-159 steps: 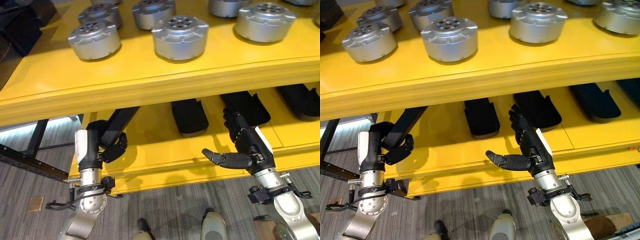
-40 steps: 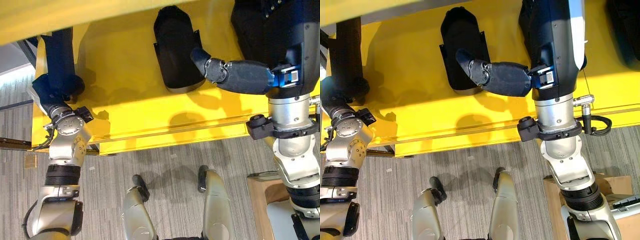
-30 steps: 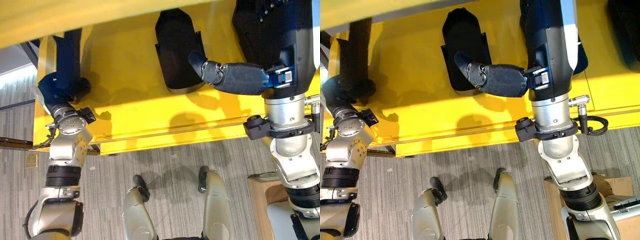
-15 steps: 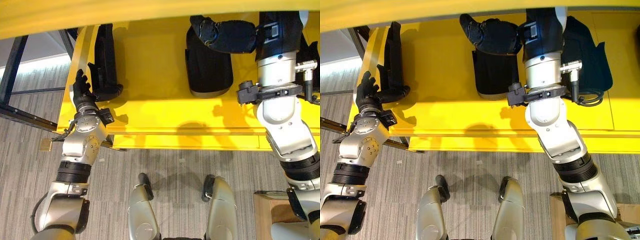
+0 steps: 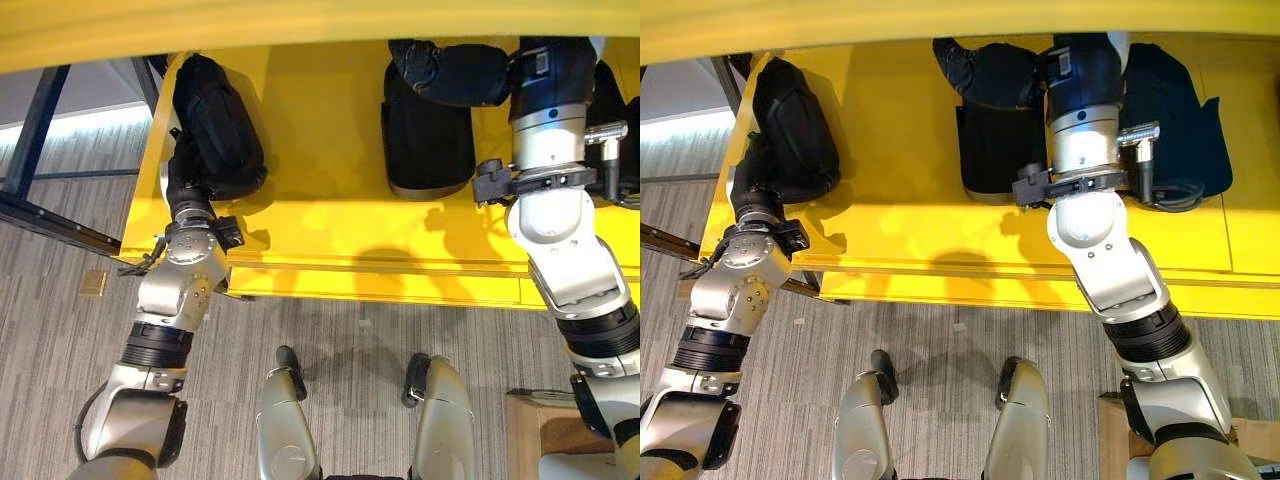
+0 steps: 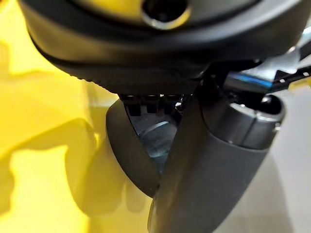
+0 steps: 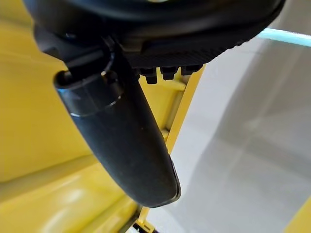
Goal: Move parts from the plastic box to the shelf.
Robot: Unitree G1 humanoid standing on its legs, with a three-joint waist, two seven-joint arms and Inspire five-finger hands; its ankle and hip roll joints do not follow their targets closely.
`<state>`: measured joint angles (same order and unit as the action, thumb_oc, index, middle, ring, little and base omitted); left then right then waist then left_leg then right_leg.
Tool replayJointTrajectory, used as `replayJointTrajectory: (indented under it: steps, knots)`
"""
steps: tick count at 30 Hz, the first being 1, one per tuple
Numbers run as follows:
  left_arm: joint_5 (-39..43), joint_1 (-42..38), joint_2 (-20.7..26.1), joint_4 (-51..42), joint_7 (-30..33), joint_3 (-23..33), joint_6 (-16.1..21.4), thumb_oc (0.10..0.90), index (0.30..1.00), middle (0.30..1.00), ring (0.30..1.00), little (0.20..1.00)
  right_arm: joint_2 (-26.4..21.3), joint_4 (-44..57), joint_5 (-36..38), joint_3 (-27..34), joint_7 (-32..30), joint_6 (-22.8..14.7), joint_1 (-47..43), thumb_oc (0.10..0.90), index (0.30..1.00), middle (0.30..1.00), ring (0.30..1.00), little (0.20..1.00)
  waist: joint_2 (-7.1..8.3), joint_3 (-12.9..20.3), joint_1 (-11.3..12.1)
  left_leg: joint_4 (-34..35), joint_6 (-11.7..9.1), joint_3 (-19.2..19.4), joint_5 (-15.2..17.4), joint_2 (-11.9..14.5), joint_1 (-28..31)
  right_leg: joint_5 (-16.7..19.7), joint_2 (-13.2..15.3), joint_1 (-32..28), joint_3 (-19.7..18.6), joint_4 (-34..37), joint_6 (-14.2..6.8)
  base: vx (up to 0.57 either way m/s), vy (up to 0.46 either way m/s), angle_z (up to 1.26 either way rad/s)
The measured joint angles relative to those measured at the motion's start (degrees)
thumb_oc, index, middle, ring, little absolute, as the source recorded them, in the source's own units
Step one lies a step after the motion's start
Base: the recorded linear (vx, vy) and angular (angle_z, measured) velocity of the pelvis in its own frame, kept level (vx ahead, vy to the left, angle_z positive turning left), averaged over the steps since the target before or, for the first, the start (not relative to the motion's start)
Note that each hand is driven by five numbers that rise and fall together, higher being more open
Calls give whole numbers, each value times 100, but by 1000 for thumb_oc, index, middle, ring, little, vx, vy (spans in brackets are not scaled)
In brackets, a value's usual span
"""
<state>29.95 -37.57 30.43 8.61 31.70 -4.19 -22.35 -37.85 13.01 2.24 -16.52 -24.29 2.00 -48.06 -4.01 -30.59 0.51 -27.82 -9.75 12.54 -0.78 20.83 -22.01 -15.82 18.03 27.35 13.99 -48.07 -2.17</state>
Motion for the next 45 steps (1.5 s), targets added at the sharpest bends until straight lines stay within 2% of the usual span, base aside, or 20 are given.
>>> replayJointTrajectory:
  steps: [6, 8, 14, 18, 21, 23, 26, 30, 33, 41, 45]
  knots:
    - [-1650, 4, 259, 2, -1008, -299, -278, 900, 1000, 1000, 1000, 1000, 50, 0, 0, -38, 2, 37, -12, 900, 1000, 1000, 1000, 1000, 3, -2, 0, -12, 1, -42, 1, -1, -57, -4, 5, 4, 38, -5, -6, 12, -9, 3]
    - [-2369, 0, 400, -4, -1570, -399, -314, 900, 1000, 1000, 1000, 1000, 53, 0, 0, -39, 7, 68, -14, 900, 1000, 1000, 1000, 1000, 5, -3, 14, -57, -4, -51, 3, -10, -94, -4, 22, 4, 48, -5, -6, 9, 0, 3]
    - [-3696, -3, 969, -86, -2599, -625, -381, 900, 1000, 1000, 1000, 1000, 87, 0, 0, -38, 28, 98, -14, 900, 1000, 1000, 1000, 1000, 8, -5, 16, -78, -9, -48, 10, -32, -91, -4, 52, 1, 34, -13, -11, 3, 5, 0]
    - [-4100, -6, 1378, -282, -2981, -782, -335, 900, 1000, 1000, 1000, 1000, 87, 0, 2, -37, 30, 99, -12, 900, 1000, 1000, 1000, 1000, 10, -6, -2, -79, 45, -48, 43, -75, -87, -5, 94, 1, 22, -24, -24, 0, 0, 0]
    - [-4456, -34, 1434, -378, -2998, -783, -330, 900, 1000, 1000, 1000, 1000, 86, 1, 3, -32, 33, 96, 5, 900, 1000, 1000, 1000, 1000, 10, -6, -15, -88, 51, -45, 47, -101, -81, 7, 108, 4, -7, -18, -44, -13, 25, 0]
    - [-4663, 31, 1485, -480, -2995, -774, -242, 900, 1000, 1000, 1000, 1000, 23, 137, 6, 243, 159, -303, 541, 900, 1000, 1000, 1000, 1000, 23, -9, -21, -99, 52, -33, 76, -103, -92, 21, 91, 14, -40, 14, -73, -49, 92, -3]
    - [-5126, 325, 1562, -644, -2993, -679, -218, 900, 1000, 1000, 1000, 1000, 25, 465, 28, 698, 390, -646, 1496, 900, 1000, 1000, 1000, 1000, 31, -13, -102, -204, 67, 44, 189, -95, -133, 33, 77, 75, -139, 56, -130, -32, 119, -14]
    - [-5640, 742, 1614, -724, -3001, -463, -224, 900, 1000, 1000, 1000, 1000, -11, 726, 294, 1049, 817, -1120, 2394, 900, 1000, 1000, 1000, 1000, 46, -20, -454, -355, 121, 330, 339, -91, -177, 135, 67, 276, -418, 134, -250, -1, 128, -25]
    - [-5737, 766, 1614, -783, -2984, -461, -120, 900, 1000, 1000, 1000, 1000, -147, 729, 511, 1202, 1009, -1365, 2535, 900, 1000, 1000, 1000, 1000, 45, -20, -656, -370, 125, 435, 376, -89, -145, 151, 62, 319, -501, 155, -277, 6, 78, -17]
    - [-5733, 804, 1614, -1271, -2469, -445, 324, 900, 1000, 1000, 1000, 1000, -187, 965, 615, 1342, 1263, -1715, 2539, 900, 1000, 1000, 1000, 1000, 36, -16, -702, -261, 101, 612, 380, -88, 67, 152, 23, 318, -642, 164, -277, -6, 32, -9]
    - [-5732, 1347, 1599, -1624, -1987, -164, 513, 900, 1000, 1000, 1000, 1000, -189, 981, 452, 1342, 1350, -1902, 2544, 900, 1000, 1000, 1000, 1000, 31, -13, -685, -227, 82, 618, 363, -88, 93, 154, 12, 314, -654, 166, -275, -8, -6, 0]
